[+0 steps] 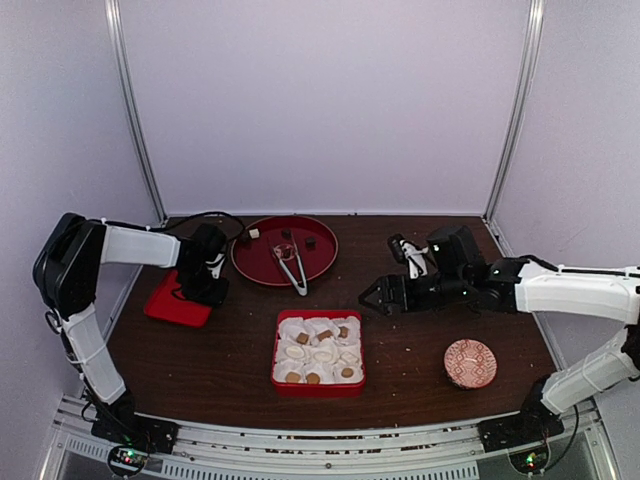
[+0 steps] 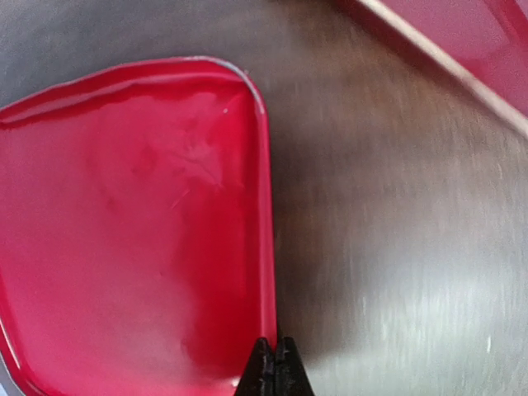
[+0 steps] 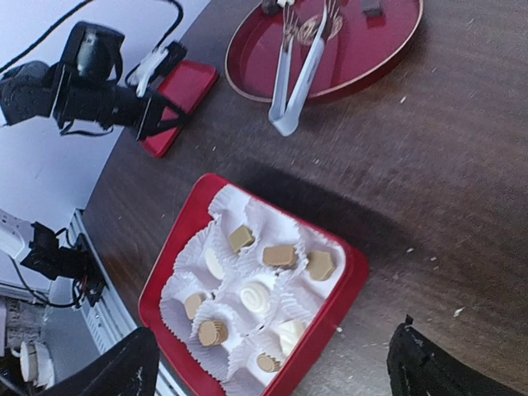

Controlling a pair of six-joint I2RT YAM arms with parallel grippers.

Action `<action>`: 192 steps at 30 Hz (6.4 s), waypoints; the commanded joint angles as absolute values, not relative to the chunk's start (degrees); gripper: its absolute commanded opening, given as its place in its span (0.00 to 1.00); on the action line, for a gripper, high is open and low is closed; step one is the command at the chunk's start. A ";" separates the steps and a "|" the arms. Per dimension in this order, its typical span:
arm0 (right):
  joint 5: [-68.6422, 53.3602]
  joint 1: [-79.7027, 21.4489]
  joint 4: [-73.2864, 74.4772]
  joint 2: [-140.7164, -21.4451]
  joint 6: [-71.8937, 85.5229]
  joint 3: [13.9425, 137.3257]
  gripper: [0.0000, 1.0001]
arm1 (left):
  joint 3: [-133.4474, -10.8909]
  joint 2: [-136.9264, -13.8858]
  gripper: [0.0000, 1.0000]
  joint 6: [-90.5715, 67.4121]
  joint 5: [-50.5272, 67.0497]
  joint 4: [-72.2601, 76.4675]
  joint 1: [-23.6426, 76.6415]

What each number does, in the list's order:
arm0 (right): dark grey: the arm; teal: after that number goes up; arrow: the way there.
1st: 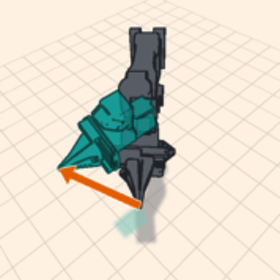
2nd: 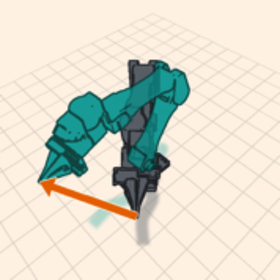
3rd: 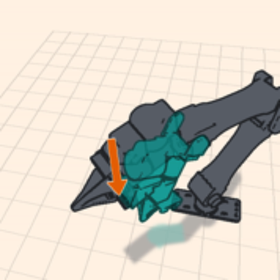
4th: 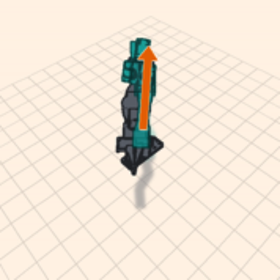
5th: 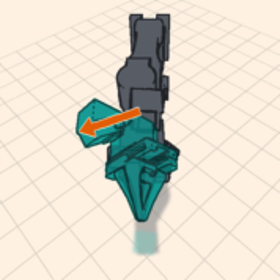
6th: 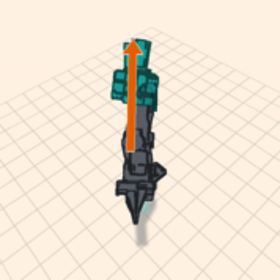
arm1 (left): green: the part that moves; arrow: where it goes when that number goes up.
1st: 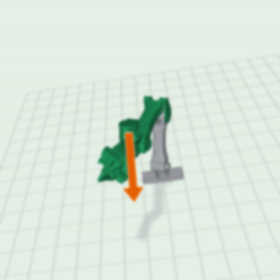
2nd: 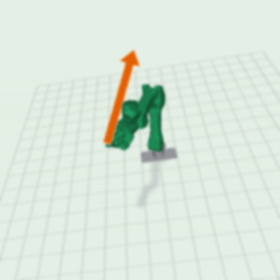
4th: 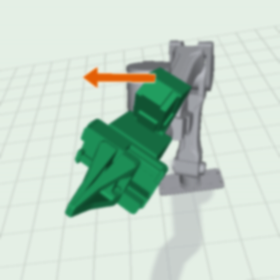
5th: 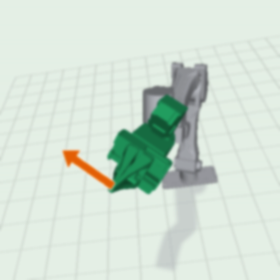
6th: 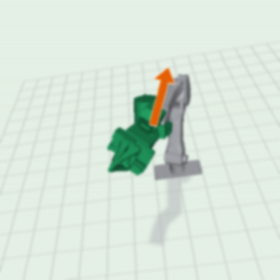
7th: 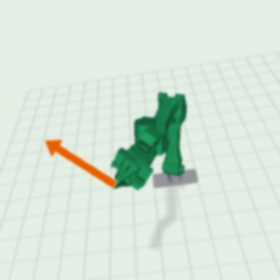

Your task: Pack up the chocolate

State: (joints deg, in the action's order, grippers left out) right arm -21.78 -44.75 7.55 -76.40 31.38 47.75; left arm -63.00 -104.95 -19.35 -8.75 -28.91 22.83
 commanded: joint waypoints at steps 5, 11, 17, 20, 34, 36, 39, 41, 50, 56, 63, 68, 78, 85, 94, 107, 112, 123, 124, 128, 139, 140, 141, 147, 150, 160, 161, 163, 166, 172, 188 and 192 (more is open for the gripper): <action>-8.05 -43.61 7.19 -67.58 24.00 46.28 1.00 | -60.55 -88.18 0.00 -21.83 -6.90 -34.31 23.57; -10.44 -42.55 0.71 -65.51 23.86 44.44 1.00 | -60.58 -79.57 0.00 -22.00 -3.31 -36.47 24.08; -14.22 -41.23 -6.47 -61.80 22.87 42.72 1.00 | -60.08 -69.70 0.00 -21.55 2.20 -36.82 25.55; -15.36 -41.22 -8.65 -59.11 20.16 42.45 1.00 | -61.45 -66.39 0.00 -20.28 5.09 -37.90 26.94; -24.92 -45.64 1.90 -53.61 -5.96 48.24 0.97 | -63.94 -54.46 0.00 -13.32 27.91 -40.19 43.15; -22.91 -48.56 6.21 -53.48 -10.56 49.76 0.97 | -64.36 -54.59 0.00 -12.15 31.62 -40.24 47.83; -17.95 -53.61 12.07 -53.14 -16.74 51.82 0.97 | -65.40 -56.56 0.00 -10.59 34.28 -40.17 55.35; -15.56 -56.85 15.38 -52.92 -19.48 53.04 0.97 | -66.83 -58.96 0.00 -9.42 35.26 -41.21 59.90; -6.34 -74.18 31.06 -55.43 -26.43 59.73 0.95 | -75.27 -69.73 0.00 -3.67 39.28 -47.31 71.61; -3.85 -81.82 35.76 -58.54 -26.64 61.46 0.91 | -79.26 -71.13 0.00 -2.13 42.42 -47.33 72.15; -2.37 -83.06 34.39 -61.92 -28.85 62.50 0.84 | -81.00 -71.68 0.00 -1.53 44.30 -47.46 73.42; -3.47 -83.79 33.31 -61.48 -28.17 63.32 0.65 | -80.08 -71.89 0.00 -0.64 44.17 -47.48 73.63; -5.27 -86.23 32.21 -60.95 -26.71 63.56 0.21 | -80.34 -73.22 0.00 1.83 46.77 -46.03 73.56; -4.37 -86.29 29.66 -60.28 -21.60 62.50 0.00 | -77.93 -68.65 0.10 -0.39 39.80 -42.86 70.87; -13.35 -76.14 8.10 -54.25 0.03 51.74 0.00 | -66.47 -50.51 0.87 -12.86 11.51 -30.50 55.42; -12.30 -62.43 -27.09 -62.09 41.92 39.34 0.01 | -53.64 -48.35 0.97 -31.25 3.05 -30.07 31.93; -10.71 -60.74 -39.26 -69.14 56.83 34.48 0.01 | -47.63 -47.28 0.94 -33.26 6.32 -25.58 31.74; -21.05 -60.26 -56.16 -89.99 75.03 36.60 0.03 | -33.63 -49.21 0.81 -35.06 15.09 -16.48 31.97; -21.88 -60.27 -56.61 -91.35 75.74 37.14 0.03 | -32.95 -49.64 0.80 -34.93 15.44 -16.05 32.10; -25.10 -60.28 -54.95 -94.23 77.58 38.94 0.04 | -30.30 -51.52 0.77 -34.81 16.15 -14.39 32.44; -28.44 -57.49 -44.97 -89.53 75.95 35.13 0.05 | -27.61 -62.55 0.73 -35.62 17.14 -5.08 36.78; -28.64 -57.20 -45.08 -89.19 76.24 34.47 0.05 | -28.20 -63.99 0.73 -35.46 16.87 -4.70 37.68; -29.07 -56.92 -45.32 -89.01 76.49 33.67 0.05 | -28.78 -65.53 0.72 -35.37 16.66 -4.21 38.94; -31.42 -56.01 -48.59 -88.85 79.55 30.84 0.05 | -31.85 -73.47 0.66 -36.13 15.53 -1.03 43.68; -32.12 -55.22 -49.22 -88.54 79.89 29.39 0.05 | -31.57 -74.09 0.64 -36.89 15.22 0.18 43.86; -34.55 -51.33 -42.92 -85.83 75.58 28.57 0.09 | -33.44 -75.97 0.65 -35.68 16.33 0.09 44.74; -34.81 -51.14 -42.40 -85.79 75.24 28.60 0.10 | -33.77 -76.55 0.65 -35.61 16.35 0.09 44.93; -35.22 -50.54 -41.88 -85.83 74.86 28.32 0.11 | -34.51 -77.61 0.65 -35.31 16.43 0.09 45.41; -35.95 -49.75 -41.62 -85.99 74.25 27.86 0.10 | -35.52 -78.92 0.64 -35.22 16.05 -0.14 45.79; -39.86 -49.82 -40.58 -87.19 72.83 31.60 0.07 | -35.22 -76.76 0.64 -36.31 12.96 -1.64 45.75; -46.48 -47.19 -36.22 -90.48 73.45 38.13 0.07 | -35.09 -76.95 0.70 -38.70 12.04 -1.42 45.44; -47.43 -45.14 -35.74 -90.26 73.18 37.28 0.07 | -35.73 -78.86 0.68 -38.66 13.57 0.07 45.50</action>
State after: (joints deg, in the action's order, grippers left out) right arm -46.06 -47.09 -35.46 -90.72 74.67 36.49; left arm -34.41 -77.25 -38.15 11.86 -3.53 45.50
